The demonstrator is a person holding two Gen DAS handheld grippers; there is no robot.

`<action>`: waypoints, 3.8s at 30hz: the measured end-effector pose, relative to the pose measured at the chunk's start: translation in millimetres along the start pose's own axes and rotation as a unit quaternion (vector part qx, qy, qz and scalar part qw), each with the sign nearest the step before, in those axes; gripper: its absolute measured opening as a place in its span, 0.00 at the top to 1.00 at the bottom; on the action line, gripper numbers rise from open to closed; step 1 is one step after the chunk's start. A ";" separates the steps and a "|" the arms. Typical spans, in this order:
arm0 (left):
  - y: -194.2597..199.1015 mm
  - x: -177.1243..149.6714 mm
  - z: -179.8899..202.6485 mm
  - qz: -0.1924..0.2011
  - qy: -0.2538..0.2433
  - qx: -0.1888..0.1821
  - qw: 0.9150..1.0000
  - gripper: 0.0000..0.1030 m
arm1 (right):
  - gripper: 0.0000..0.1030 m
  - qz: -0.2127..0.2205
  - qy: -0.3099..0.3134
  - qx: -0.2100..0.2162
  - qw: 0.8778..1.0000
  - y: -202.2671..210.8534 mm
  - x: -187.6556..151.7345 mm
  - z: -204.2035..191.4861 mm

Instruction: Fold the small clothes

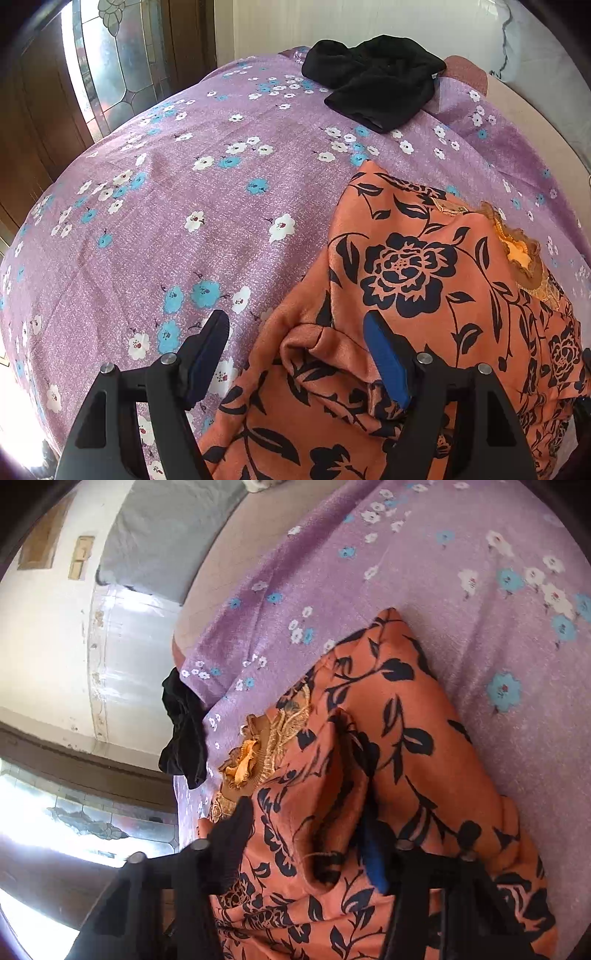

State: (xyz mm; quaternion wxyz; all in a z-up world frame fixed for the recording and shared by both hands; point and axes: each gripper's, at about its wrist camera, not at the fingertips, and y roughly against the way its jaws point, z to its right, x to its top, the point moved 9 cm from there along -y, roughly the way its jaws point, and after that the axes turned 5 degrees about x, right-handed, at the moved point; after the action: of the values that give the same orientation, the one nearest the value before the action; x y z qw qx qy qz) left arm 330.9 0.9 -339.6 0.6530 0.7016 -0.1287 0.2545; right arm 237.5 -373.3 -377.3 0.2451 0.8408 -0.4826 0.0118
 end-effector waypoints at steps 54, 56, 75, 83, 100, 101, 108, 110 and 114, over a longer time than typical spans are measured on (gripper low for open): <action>16.9 -21.5 94.8 0.045 -0.195 -0.056 0.978 0.15 | 0.85 0.005 0.084 -0.168 0.982 5.4 13.0 13.8; 0.6 -24.7 88.9 0.017 -0.191 -0.041 0.981 0.15 | 0.88 0.009 0.065 -0.174 0.982 7.9 24.9 35.5; 25.0 -54.8 59.8 0.013 -0.192 -0.061 0.979 0.15 | 0.85 -0.122 0.118 -0.098 0.981 3.3 -82.1 -12.6; 33.6 -86.0 36.7 -0.005 -0.186 -0.067 0.980 0.15 | 0.84 -0.151 0.128 -0.112 0.974 11.9 -119.9 -2.6; 75.7 -149.2 -22.2 0.032 -0.222 -0.029 0.974 0.15 | 0.83 -0.199 0.207 -0.073 0.955 40.3 -212.8 -25.8; 76.2 -151.2 -23.6 0.032 -0.223 -0.028 0.974 0.15 | 0.83 -0.200 0.201 -0.071 0.956 41.9 -214.8 -23.9; 79.8 -157.8 -26.5 0.028 -0.215 -0.032 0.976 0.15 | 0.83 -0.191 0.198 -0.058 0.960 56.7 -228.2 -17.9; 80.6 -158.9 -26.4 0.030 -0.216 -0.030 0.975 0.15 | 0.83 -0.185 0.209 -0.058 0.959 62.3 -232.8 -17.9; 81.0 -160.6 -27.1 0.029 -0.213 -0.030 0.976 0.14 | 0.83 -0.175 0.222 -0.054 0.958 67.2 -237.1 -16.6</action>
State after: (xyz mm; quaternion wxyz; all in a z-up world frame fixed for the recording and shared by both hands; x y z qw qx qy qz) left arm 149.8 -6.2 -354.6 0.6236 0.7156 -0.2932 0.1139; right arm 59.6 -203.1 -396.6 0.3895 0.8737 -0.2613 0.1295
